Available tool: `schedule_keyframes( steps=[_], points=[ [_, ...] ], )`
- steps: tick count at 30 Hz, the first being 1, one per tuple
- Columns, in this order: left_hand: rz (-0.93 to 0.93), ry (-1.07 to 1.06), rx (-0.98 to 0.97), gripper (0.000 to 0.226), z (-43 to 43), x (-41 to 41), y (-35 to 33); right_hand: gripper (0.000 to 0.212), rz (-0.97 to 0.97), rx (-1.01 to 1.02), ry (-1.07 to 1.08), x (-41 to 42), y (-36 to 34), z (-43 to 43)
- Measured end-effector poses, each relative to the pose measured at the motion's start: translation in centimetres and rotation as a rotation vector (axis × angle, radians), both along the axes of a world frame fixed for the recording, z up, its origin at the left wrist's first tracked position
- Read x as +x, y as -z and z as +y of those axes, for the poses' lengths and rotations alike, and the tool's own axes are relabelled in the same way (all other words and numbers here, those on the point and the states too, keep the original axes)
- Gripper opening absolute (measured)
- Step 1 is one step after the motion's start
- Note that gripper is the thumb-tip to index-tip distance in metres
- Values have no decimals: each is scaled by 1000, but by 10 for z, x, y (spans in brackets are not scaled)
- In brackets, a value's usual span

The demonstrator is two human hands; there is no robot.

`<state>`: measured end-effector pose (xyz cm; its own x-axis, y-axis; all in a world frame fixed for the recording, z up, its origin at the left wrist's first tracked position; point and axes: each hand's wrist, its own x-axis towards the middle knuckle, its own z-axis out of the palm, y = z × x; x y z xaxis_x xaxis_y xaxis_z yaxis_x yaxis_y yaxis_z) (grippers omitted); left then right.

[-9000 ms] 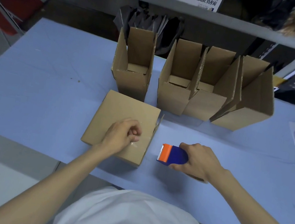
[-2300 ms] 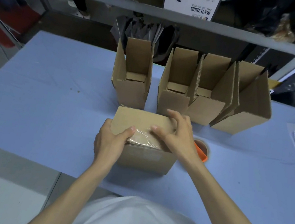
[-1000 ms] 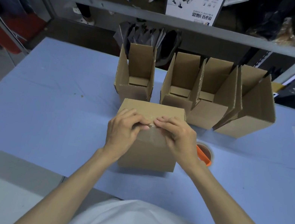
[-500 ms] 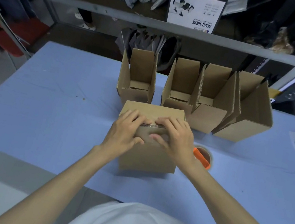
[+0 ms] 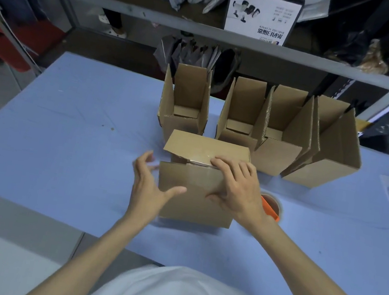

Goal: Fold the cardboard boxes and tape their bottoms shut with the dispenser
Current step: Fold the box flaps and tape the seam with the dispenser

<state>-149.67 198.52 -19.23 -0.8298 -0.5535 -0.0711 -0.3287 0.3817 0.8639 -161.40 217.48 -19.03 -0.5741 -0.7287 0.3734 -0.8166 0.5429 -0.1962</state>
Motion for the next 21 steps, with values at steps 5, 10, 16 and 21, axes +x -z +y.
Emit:
schedule_keyframes(
  steps=[5,10,16,21],
  points=[
    [-129,-5,265,16,-5,6,6,87,17,-19,-5,6,-7,0],
    [37,-29,466,9,-13,0,-35,108,-204,-66,-70,30,-27,12],
    [-163,-79,701,18,-18,-10,-67,115,-437,122,-206,52,-36,27],
    [-228,23,808,25,-20,-15,-76,89,-563,-22,-212,48,-33,32]
  ],
)
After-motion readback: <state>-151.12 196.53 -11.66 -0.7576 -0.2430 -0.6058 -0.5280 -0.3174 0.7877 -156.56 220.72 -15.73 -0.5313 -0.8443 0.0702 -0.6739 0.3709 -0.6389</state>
